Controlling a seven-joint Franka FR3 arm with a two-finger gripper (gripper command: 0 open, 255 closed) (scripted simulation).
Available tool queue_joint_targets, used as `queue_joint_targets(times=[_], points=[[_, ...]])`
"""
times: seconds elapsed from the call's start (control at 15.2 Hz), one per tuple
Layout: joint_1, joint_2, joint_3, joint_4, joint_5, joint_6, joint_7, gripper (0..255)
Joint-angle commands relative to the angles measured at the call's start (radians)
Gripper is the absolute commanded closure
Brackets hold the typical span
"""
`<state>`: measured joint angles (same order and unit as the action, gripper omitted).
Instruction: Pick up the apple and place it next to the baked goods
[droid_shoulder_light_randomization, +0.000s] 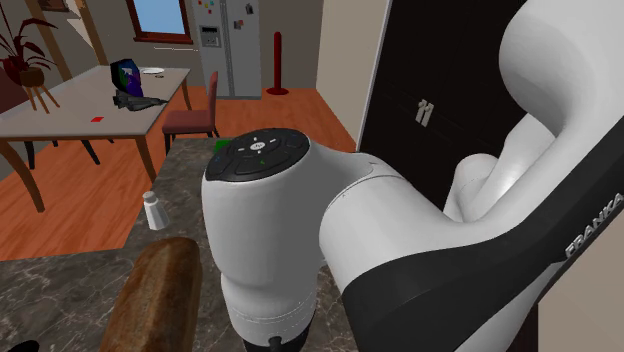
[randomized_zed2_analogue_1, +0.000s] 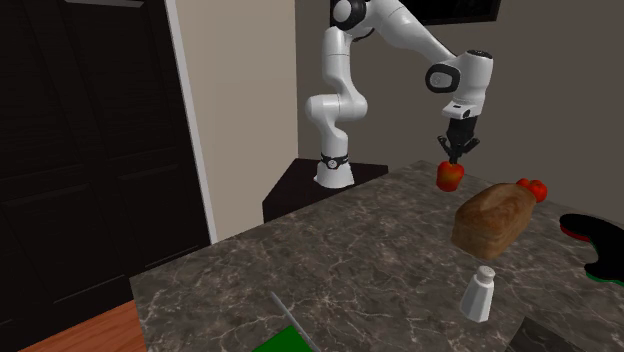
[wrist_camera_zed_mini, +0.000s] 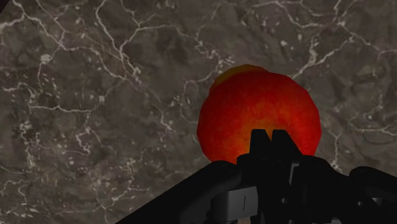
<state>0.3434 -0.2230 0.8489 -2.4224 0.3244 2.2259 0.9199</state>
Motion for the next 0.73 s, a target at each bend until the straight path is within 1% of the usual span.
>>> queue_joint_targets(times=[0.0,0.13,0.2,0.53,0.66], points=[[0.0,0.001,0.0,0.0,-0.001,0.001,0.0,255],[0.0,0.001,0.0,0.0,-0.001,0.001,0.0,255],[0.0,0.001,0.0,0.0,-0.001,0.001,0.0,0],[0.0,0.001,0.0,0.0,-0.001,0.001,0.0,0],[0.007,-0.049,-0.028,0.036,0.018,-0.079,-0.019,0]])
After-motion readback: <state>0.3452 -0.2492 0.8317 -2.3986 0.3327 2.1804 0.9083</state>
